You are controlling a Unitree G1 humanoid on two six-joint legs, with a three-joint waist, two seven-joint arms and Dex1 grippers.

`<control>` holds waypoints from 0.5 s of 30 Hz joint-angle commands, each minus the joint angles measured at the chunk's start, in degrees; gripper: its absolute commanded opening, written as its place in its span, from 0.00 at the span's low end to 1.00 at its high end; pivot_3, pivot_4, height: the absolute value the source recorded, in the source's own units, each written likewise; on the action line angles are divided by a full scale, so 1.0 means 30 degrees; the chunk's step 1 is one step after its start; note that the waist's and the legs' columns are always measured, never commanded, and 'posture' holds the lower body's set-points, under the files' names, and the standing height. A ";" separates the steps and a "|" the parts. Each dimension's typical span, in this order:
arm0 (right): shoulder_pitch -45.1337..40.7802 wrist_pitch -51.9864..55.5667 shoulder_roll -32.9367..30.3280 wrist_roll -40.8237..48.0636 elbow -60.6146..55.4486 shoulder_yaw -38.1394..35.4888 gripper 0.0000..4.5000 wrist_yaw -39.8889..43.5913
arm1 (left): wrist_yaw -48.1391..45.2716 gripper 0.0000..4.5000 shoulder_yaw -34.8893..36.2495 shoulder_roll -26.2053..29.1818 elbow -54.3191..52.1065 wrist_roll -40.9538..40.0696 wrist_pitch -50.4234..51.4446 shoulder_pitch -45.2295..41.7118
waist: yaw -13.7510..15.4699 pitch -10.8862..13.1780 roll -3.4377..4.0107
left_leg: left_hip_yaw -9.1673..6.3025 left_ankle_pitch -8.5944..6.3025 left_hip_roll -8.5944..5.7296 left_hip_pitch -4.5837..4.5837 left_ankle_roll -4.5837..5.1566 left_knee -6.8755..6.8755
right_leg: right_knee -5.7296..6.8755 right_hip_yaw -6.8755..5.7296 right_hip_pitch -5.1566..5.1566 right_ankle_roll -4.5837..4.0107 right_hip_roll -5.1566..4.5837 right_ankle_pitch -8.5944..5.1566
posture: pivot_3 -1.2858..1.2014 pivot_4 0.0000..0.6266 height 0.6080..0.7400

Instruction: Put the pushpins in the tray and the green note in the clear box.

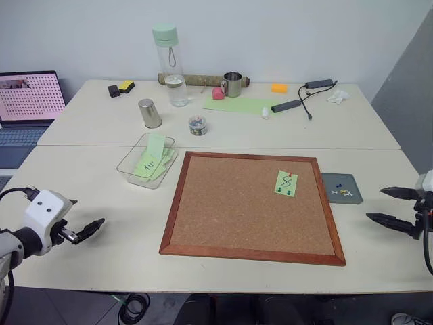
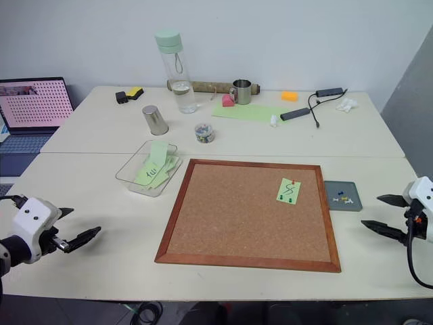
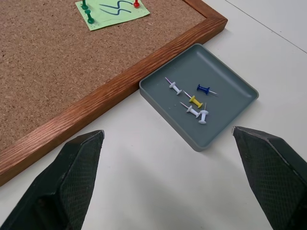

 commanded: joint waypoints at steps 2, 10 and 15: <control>-0.0313 -0.0091 -0.0187 0.0128 -0.0635 -0.0779 1.00 -0.0063 | -0.0339 1.00 0.0407 0.0242 -0.0173 -0.0094 0.0017 -0.0150 | -0.0006 0.0000 0.0000 | -0.0001 0.0000 0.0000 0.0000 0.0000 0.0000 | 0.0000 -0.0001 0.0000 0.0000 0.0000 0.0000 | 0.52 0.24 1.00; -0.1175 0.0491 -0.0057 0.0143 -0.0522 -0.0475 1.00 -0.0405 | -0.0413 1.00 0.0018 0.0070 0.0810 0.0693 -0.0825 -0.0189 | -0.0022 0.0001 0.0000 | -0.0002 0.0000 0.0000 0.0000 -0.0001 0.0000 | 0.0001 -0.0003 0.0000 0.0000 0.0000 0.0000 | 0.52 0.24 1.00; -0.1745 0.0850 0.0064 0.0157 -0.0345 -0.0434 1.00 -0.0788 | -0.0643 1.00 0.0020 -0.0109 0.0882 0.0512 -0.0977 -0.0144 | -0.0025 0.0001 0.0000 | -0.0002 0.0000 0.0000 0.0000 -0.0001 0.0001 | 0.0001 -0.0003 0.0000 -0.0001 0.0000 0.0000 | 0.52 0.24 1.00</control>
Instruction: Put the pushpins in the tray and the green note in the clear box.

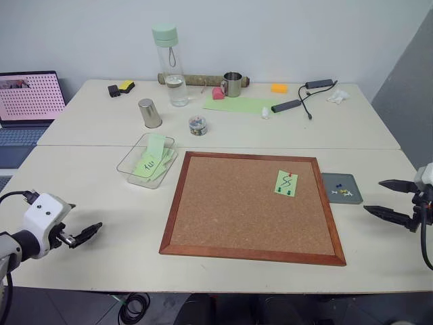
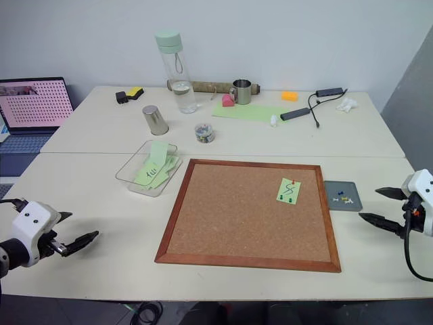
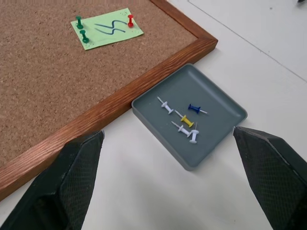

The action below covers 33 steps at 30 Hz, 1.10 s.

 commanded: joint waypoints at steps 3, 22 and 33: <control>-0.1058 0.0952 0.0036 0.0374 0.0090 -0.0523 1.00 -0.0603 | -0.0385 1.00 0.0262 -0.0169 -0.0108 -0.0117 -0.0828 -0.0068 | -0.0005 0.0000 0.0001 | 0.0001 0.0000 0.0000 0.0000 0.0000 0.0001 | 0.0001 0.0002 0.0000 0.0000 0.0000 0.0000 | 0.52 0.24 1.00; -0.1072 0.0700 -0.0038 -0.0085 0.0225 -0.0215 1.00 0.0052 | -0.0962 1.00 0.0711 -0.0353 0.0021 -0.1060 -0.0454 -0.0431 | -0.0022 -0.0001 0.0001 | 0.0004 0.0000 0.0000 0.0001 0.0000 0.0003 | 0.0005 0.0001 0.0000 0.0001 0.0000 0.0001 | 0.52 0.24 1.00; -0.0876 -0.0362 0.0242 -0.0641 -0.0611 -0.0418 1.00 -0.0530 | -0.1437 1.00 -0.1213 -0.0180 -0.4137 -0.1886 0.1334 -0.1702 | 0.0100 -0.0001 -0.0003 | 0.0001 0.0001 -0.0004 -0.0002 -0.0001 0.0017 | 0.0012 0.0001 0.0004 0.0003 0.0000 0.0002 | 0.52 0.24 1.00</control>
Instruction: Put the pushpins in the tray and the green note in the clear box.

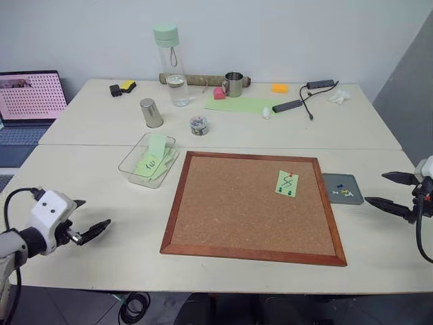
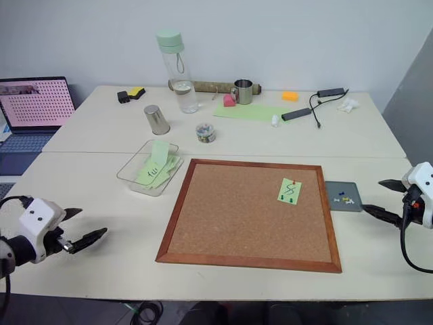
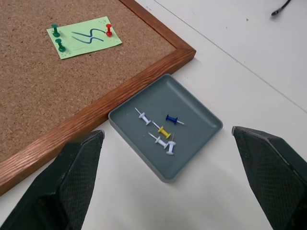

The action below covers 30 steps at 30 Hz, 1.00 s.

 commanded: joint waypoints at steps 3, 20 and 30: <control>0.0202 0.0367 0.0174 0.0839 -0.2155 -0.0701 1.00 0.0017 | -0.0532 1.00 -0.1663 0.0032 -0.4498 -0.1834 0.2718 -0.1655 | -0.0017 0.0000 0.0001 | 0.0004 0.0000 -0.0002 0.0000 0.0000 0.0005 | 0.0012 0.0007 0.0000 0.0002 0.0000 0.0001 | 0.52 0.24 1.00; -0.1188 0.4433 0.1181 0.3431 -0.8078 0.0692 1.00 -0.1382 | -0.1187 0.50 -1.1252 -0.5316 -0.3869 -0.0696 0.3148 -1.0061 | -0.0043 0.0009 -0.0021 | -0.0001 0.0004 -0.0017 0.0001 -0.0006 0.0042 | 0.0061 0.0007 0.0004 0.0007 0.0027 0.0001 | 0.52 0.24 1.00; -0.3937 0.3705 0.3507 0.1241 -0.6387 0.4104 1.00 -0.3457 | -0.0315 0.05 -1.3459 -0.9955 0.2586 0.2106 -0.0725 -1.2433 | -0.0046 0.0009 -0.0037 | -0.0004 0.0009 -0.0024 -0.0007 -0.0009 0.0069 | 0.0079 0.0006 -0.0003 0.0009 0.0029 0.0002 | 0.52 0.24 1.00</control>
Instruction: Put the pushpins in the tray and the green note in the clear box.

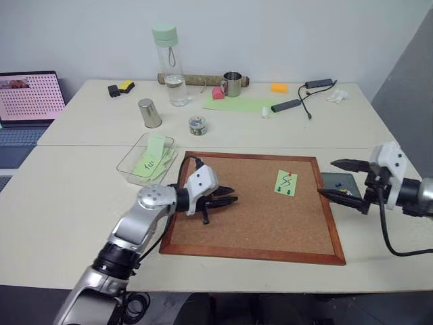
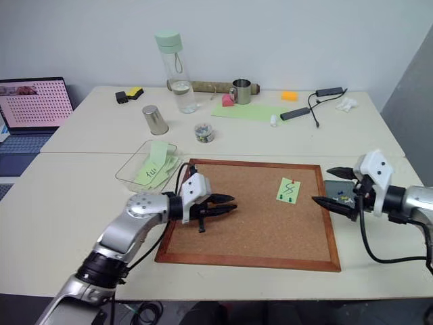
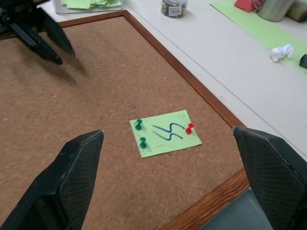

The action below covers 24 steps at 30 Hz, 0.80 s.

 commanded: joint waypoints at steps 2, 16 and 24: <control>-0.1636 -0.1059 0.1058 -0.1625 0.1484 0.1716 1.00 -0.0835 | 0.0247 0.00 -0.0077 -0.1493 0.2318 0.0562 -0.1540 -0.0929 | -0.0003 -0.0001 0.0000 | 0.0001 0.0001 0.0000 -0.0005 -0.0002 0.0000 | -0.0001 0.0001 -0.0005 0.0000 0.0000 0.0000 | 0.52 0.24 1.00; -0.6354 -0.4647 0.4782 -0.5816 1.0030 0.4846 1.00 -0.2252 | 0.0616 0.00 -0.0473 -0.2298 0.6093 0.2692 -0.3904 -0.0961 | -0.0038 -0.0028 0.0016 | 0.0008 0.0009 -0.0006 0.0020 -0.0012 0.0013 | 0.0018 0.0018 -0.0001 0.0002 0.0002 0.0002 | 0.52 0.24 1.00; -0.6909 -0.5570 0.5571 -0.5890 1.2185 0.4483 0.80 -0.1959 | 0.0444 0.00 -0.0466 -0.2202 0.5429 0.2685 -0.3561 -0.0558 | -0.0051 -0.0034 0.0016 | 0.0010 0.0008 -0.0007 0.0027 -0.0011 0.0013 | 0.0025 0.0024 0.0004 0.0001 0.0002 0.0003 | 0.52 0.24 1.00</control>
